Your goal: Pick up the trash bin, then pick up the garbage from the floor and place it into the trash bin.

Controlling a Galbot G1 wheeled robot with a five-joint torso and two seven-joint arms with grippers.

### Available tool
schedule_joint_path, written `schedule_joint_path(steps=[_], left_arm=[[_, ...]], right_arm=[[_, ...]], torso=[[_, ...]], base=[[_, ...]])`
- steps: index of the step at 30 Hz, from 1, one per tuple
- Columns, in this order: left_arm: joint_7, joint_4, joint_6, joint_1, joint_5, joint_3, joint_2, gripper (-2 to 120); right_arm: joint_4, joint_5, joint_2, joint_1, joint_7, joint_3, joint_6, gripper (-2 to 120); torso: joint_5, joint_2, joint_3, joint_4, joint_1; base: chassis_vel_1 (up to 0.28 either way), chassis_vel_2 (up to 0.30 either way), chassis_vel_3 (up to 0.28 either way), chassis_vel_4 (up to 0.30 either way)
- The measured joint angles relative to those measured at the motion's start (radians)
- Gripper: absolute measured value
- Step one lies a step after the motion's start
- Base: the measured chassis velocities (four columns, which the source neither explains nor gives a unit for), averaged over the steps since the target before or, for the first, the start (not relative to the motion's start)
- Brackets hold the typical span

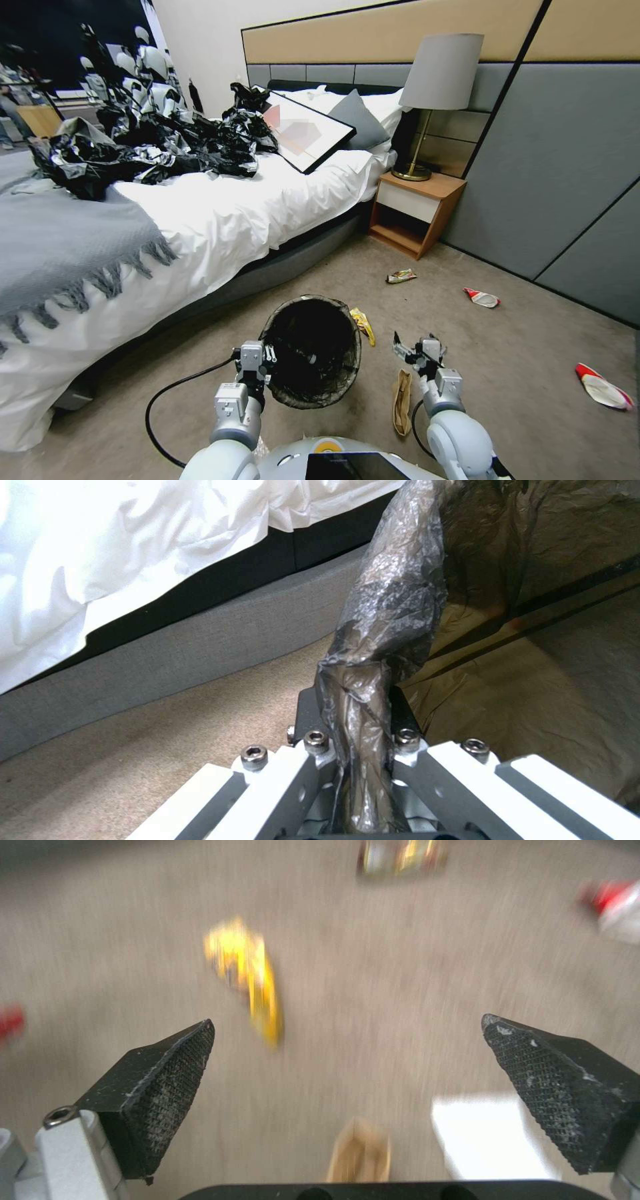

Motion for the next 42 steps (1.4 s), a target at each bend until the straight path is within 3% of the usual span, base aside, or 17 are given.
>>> schedule_joint_path(steps=[8, 18, 33, 42], left_arm=[[0.000, -0.001, -0.004, 0.004, 0.001, -0.003, 0.006, 0], [0.000, -0.001, -0.006, 0.003, 0.002, -0.001, 0.003, 0], [0.000, -0.001, -0.007, 0.006, 0.004, 0.000, 0.002, 0], [-0.001, -0.001, -0.007, 0.007, 0.005, 0.000, 0.002, 0]], right_arm=[[-0.088, 0.127, -0.049, 0.013, 0.017, -0.054, -0.072, 100], [-0.163, 0.166, -0.078, 0.027, -0.019, -0.069, -0.134, 100], [-0.290, 0.125, -0.004, 0.087, -0.064, -0.091, -0.111, 100], [-0.321, 0.094, 0.009, 0.100, -0.092, -0.088, -0.068, 68]], torso=[[-0.0001, 0.000, 0.000, 0.0000, 0.000], [-0.0002, 0.000, 0.000, -0.0001, 0.000], [-0.0002, 0.000, 0.000, -0.0001, 0.000], [-0.0003, 0.000, 0.000, -0.0001, 0.000]], base=[[0.000, 0.000, 0.000, 0.000], [0.000, 0.000, 0.000, 0.000], [0.000, 0.000, 0.000, 0.000], [0.000, 0.000, 0.000, 0.000]])
